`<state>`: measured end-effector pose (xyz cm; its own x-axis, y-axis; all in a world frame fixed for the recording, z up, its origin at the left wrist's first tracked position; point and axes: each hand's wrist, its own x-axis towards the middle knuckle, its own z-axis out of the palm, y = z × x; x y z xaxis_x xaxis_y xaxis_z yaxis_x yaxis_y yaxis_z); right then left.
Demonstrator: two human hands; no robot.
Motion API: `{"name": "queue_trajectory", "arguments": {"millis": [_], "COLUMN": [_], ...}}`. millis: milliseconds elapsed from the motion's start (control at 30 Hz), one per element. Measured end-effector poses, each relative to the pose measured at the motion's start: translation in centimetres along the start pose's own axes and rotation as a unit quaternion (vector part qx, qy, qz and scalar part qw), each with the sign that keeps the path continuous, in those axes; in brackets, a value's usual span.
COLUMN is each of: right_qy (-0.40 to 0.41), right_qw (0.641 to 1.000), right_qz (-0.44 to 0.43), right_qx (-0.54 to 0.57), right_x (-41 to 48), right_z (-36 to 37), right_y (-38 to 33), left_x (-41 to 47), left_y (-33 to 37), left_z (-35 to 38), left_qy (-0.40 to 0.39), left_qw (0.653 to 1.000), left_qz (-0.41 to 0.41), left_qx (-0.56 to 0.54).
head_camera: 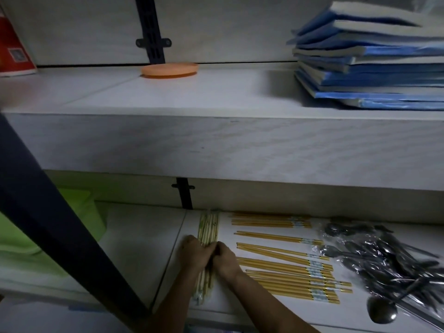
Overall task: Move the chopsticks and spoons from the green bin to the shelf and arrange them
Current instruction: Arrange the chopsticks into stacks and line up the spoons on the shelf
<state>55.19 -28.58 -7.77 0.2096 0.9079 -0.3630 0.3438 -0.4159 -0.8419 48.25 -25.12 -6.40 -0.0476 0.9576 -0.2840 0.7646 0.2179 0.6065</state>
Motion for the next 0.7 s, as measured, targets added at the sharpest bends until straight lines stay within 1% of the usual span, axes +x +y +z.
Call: {"name": "queue_trajectory", "arguments": {"millis": [100,233,333,533,700], "right_qy": [-0.017,-0.046,-0.059,-0.062,-0.087], "right_qw": [1.000,0.996,0.993,0.990,0.988], "right_qz": [0.009,0.029,0.043,0.052,0.036], "right_qx": [0.011,0.077,0.088,0.116,0.121], "right_x": [0.0,0.2,0.5,0.4,-0.5], "right_z": [0.0,-0.8,-0.9,-0.5,-1.0], "right_y": [0.0,0.4,0.6,0.9,0.3], "left_x": [0.3,0.6,1.1,1.2,1.3], "left_y": [0.4,1.0,1.0,0.5,-0.5], "left_z": [0.2,-0.1,-0.2,0.3,0.8], "left_qy": [-0.024,-0.041,-0.047,-0.030,-0.007], "left_qw": [0.999,0.998,0.997,0.998,0.999], "left_qz": [-0.024,-0.047,-0.058,-0.037,-0.018], "left_qx": [-0.026,-0.020,0.008,0.049,0.042]}}
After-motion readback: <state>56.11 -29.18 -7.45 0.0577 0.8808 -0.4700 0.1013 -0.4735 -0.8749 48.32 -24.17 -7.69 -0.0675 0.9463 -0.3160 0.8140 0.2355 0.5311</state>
